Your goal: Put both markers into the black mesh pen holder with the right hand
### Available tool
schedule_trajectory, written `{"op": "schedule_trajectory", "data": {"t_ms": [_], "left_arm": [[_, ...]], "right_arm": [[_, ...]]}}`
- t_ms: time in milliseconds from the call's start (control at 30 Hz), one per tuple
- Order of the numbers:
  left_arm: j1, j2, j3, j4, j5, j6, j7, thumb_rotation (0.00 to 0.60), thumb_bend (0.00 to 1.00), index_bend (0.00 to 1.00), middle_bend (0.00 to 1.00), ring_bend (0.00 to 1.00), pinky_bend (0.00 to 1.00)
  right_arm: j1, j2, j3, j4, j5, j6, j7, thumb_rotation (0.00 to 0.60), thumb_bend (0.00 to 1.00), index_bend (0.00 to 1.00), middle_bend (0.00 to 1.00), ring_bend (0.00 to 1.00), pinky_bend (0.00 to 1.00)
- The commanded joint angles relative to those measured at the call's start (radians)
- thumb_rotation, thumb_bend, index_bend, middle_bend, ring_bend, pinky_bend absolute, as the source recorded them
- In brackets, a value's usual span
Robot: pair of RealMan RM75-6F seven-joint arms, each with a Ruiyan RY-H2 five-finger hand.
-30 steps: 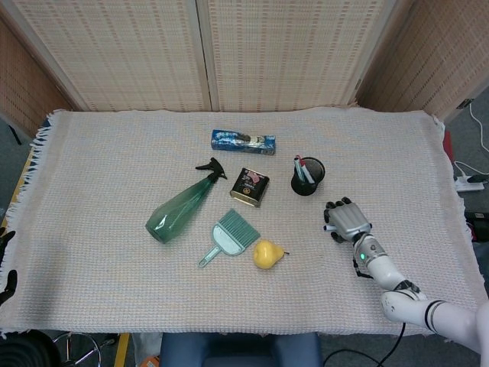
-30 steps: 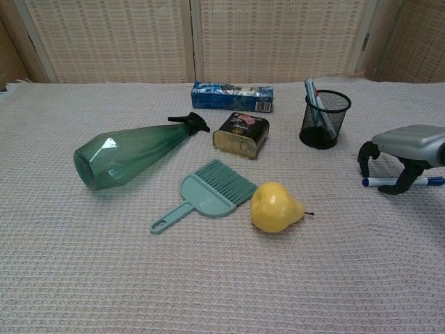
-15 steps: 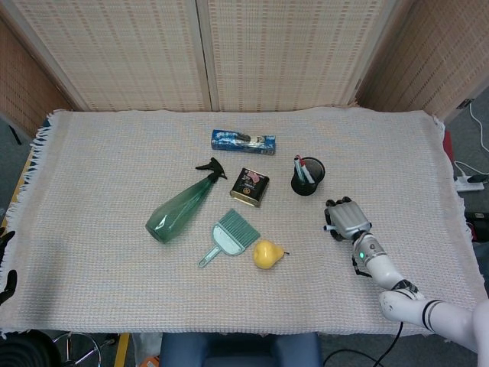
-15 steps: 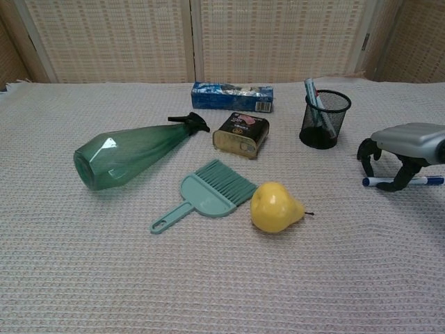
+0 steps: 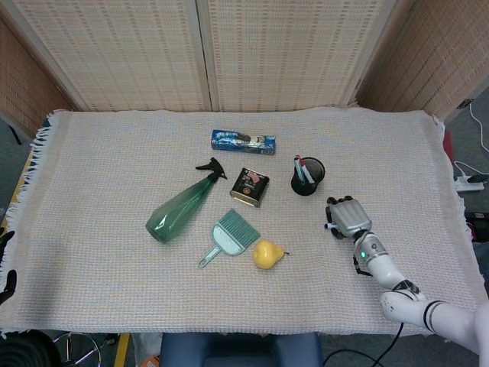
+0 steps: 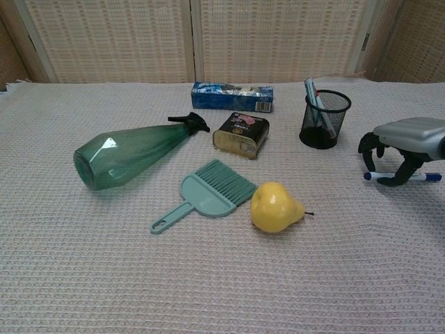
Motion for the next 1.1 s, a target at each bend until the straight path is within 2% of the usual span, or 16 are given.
{"op": "schedule_trajectory", "data": {"t_ms": [33, 267, 500, 600, 667, 767, 833, 933, 1100], "left_arm": [[0.001, 0.001, 0.000, 0.000, 0.001, 0.001, -0.002, 0.600, 0.50, 0.10, 0.00, 0.00, 0.10], [0.002, 0.003, 0.001, -0.003, 0.007, 0.007, -0.005, 0.600, 0.50, 0.10, 0.00, 0.00, 0.10], [0.006, 0.006, 0.000, -0.007, 0.012, 0.016, -0.007, 0.600, 0.50, 0.10, 0.00, 0.00, 0.10], [0.007, 0.007, 0.001, -0.008, 0.017, 0.019, -0.008, 0.600, 0.51, 0.10, 0.00, 0.00, 0.10], [0.007, 0.008, 0.002, -0.010, 0.020, 0.020, -0.007, 0.600, 0.51, 0.10, 0.00, 0.00, 0.10], [0.009, 0.008, 0.002, -0.012, 0.022, 0.025, -0.006, 0.600, 0.50, 0.10, 0.00, 0.00, 0.10], [0.010, 0.009, 0.001, -0.013, 0.021, 0.027, -0.005, 0.600, 0.50, 0.10, 0.00, 0.00, 0.10], [0.010, 0.009, 0.001, -0.011, 0.019, 0.026, -0.006, 0.600, 0.51, 0.10, 0.00, 0.00, 0.10], [0.009, 0.010, -0.003, -0.007, 0.006, 0.019, -0.011, 0.600, 0.51, 0.10, 0.00, 0.00, 0.10]], "right_arm": [[-0.005, 0.015, 0.009, -0.020, -0.007, 0.012, 0.014, 0.600, 0.29, 0.62, 0.19, 0.29, 0.23], [-0.020, 0.089, 0.065, -0.127, -0.064, 0.092, 0.107, 0.600, 0.29, 0.65, 0.19, 0.29, 0.23], [-0.016, 0.156, 0.160, -0.227, -0.111, 0.165, 0.238, 0.600, 0.29, 0.67, 0.20, 0.30, 0.24], [-0.002, 0.170, 0.220, -0.246, -0.114, 0.168, 0.350, 0.600, 0.29, 0.67, 0.20, 0.30, 0.24], [0.009, 0.168, 0.268, -0.246, -0.111, 0.143, 0.492, 0.600, 0.29, 0.68, 0.20, 0.30, 0.25], [0.033, 0.154, 0.336, -0.210, -0.124, 0.070, 0.773, 0.600, 0.29, 0.69, 0.20, 0.30, 0.25], [0.051, 0.134, 0.360, -0.161, -0.148, 0.041, 0.900, 0.600, 0.29, 0.70, 0.20, 0.30, 0.25], [0.086, 0.085, 0.380, -0.057, -0.186, 0.012, 1.061, 0.600, 0.29, 0.70, 0.20, 0.30, 0.25], [0.138, 0.010, 0.384, 0.099, -0.225, -0.023, 1.234, 0.600, 0.29, 0.71, 0.20, 0.30, 0.25]]}}
